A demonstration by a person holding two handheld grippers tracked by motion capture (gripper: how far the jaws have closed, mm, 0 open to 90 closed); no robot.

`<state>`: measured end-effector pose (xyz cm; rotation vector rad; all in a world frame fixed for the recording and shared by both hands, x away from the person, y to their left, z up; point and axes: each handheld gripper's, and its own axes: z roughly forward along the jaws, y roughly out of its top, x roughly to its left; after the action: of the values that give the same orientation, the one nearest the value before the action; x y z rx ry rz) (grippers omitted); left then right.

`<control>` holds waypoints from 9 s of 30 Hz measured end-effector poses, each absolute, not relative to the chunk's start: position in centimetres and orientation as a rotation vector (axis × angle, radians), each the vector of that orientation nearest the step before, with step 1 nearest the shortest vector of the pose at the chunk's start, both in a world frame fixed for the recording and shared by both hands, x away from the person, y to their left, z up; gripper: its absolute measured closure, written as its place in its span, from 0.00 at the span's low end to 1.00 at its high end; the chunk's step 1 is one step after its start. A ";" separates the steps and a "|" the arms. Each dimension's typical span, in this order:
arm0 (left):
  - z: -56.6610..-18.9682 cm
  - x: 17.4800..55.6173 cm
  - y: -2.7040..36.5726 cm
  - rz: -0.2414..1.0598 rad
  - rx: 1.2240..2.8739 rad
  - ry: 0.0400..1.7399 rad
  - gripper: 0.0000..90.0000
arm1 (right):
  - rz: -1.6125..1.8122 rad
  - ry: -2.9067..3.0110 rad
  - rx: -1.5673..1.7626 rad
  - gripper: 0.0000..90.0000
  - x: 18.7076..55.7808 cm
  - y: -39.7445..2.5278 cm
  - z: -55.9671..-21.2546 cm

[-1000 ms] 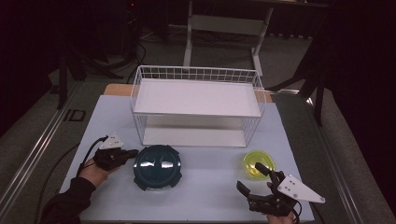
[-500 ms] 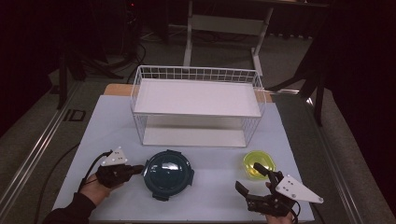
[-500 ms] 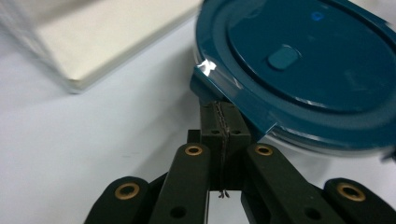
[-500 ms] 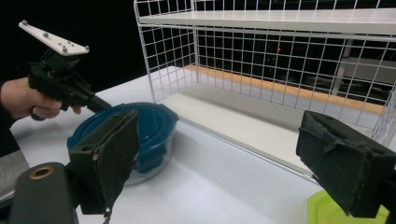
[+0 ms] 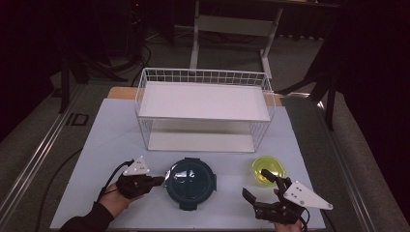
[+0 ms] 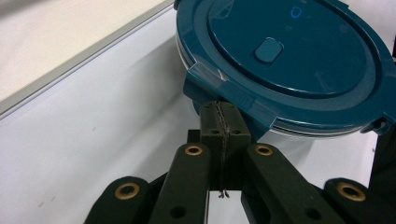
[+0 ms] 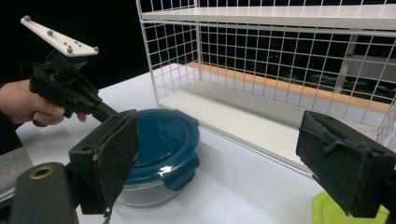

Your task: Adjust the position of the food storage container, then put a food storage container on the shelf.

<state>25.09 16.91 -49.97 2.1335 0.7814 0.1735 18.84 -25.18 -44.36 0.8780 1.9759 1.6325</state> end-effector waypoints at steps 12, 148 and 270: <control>-49.2 25.5 16.6 0.166 2.090 0.809 0.91 | 1.626 2.007 0.884 0.14 19.1 -24.8 -44.7; -48.4 26.5 14.8 -0.356 1.857 1.268 0.75 | 1.713 2.501 2.003 0.64 24.9 -20.9 -50.7; -35.8 29.6 14.9 0.150 1.620 0.840 0.16 | 1.658 2.444 1.235 0.99 33.1 -17.0 -30.8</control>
<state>29.60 14.93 -35.78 1.6201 0.8401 0.1500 33.10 -17.01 -30.83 1.2345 2.4445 1.6577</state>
